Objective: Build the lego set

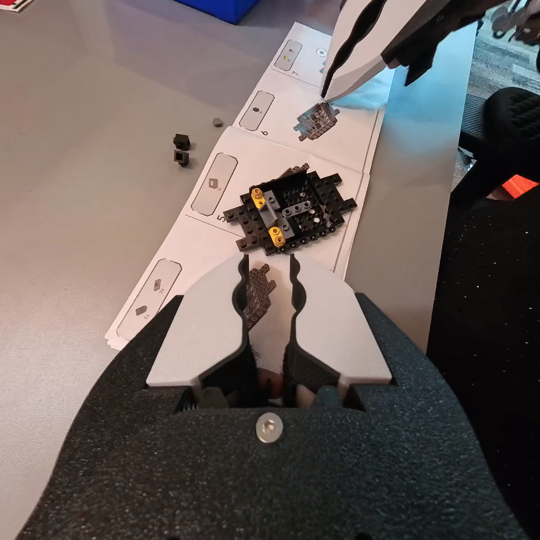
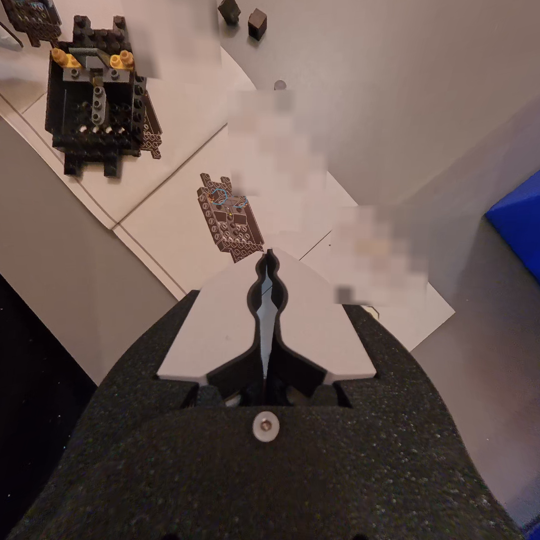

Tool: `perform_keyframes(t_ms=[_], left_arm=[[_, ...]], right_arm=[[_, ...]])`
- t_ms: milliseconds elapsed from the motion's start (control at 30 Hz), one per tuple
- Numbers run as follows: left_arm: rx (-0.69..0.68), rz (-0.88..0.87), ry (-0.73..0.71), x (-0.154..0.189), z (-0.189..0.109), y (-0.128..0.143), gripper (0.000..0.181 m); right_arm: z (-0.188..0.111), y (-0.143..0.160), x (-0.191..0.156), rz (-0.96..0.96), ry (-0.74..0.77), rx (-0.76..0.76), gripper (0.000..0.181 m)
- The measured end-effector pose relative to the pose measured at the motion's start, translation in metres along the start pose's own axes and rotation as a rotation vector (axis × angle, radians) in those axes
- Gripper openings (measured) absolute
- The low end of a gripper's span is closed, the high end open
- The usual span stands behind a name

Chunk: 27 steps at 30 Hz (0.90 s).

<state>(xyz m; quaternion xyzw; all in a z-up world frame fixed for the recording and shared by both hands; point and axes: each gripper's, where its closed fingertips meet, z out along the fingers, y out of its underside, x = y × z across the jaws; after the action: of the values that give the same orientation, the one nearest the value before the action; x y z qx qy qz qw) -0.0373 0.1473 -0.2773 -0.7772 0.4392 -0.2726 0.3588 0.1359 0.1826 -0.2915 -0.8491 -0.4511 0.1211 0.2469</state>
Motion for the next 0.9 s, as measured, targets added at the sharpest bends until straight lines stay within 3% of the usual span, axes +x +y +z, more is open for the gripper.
perform_keyframes(t_ms=[100, 267, 533, 700, 900], left_arm=[[0.0, 0.0, 0.002, 0.0, 0.0, 0.0, 0.026], [-0.001, 0.001, 0.006, 0.001, 0.0, 0.0, 0.026], [0.009, -0.008, 0.012, 0.0, -0.001, -0.001, 0.026], [0.011, -0.01, 0.019, 0.001, -0.001, -0.002, 0.026], [0.022, -0.015, 0.027, 0.001, -0.002, -0.003, 0.026]], right_arm=[[-0.001, -0.004, 0.003, -0.051, 0.003, -0.033, 0.008], [-0.001, -0.042, 0.008, -0.051, -0.063, 0.076, 0.013], [0.042, -0.093, 0.002, -0.049, -0.174, 0.206, 0.015], [0.057, -0.117, -0.004, -0.183, -0.193, 0.193, 0.015], [0.07, -0.123, -0.008, -0.498, -0.16, 0.094, 0.016]])
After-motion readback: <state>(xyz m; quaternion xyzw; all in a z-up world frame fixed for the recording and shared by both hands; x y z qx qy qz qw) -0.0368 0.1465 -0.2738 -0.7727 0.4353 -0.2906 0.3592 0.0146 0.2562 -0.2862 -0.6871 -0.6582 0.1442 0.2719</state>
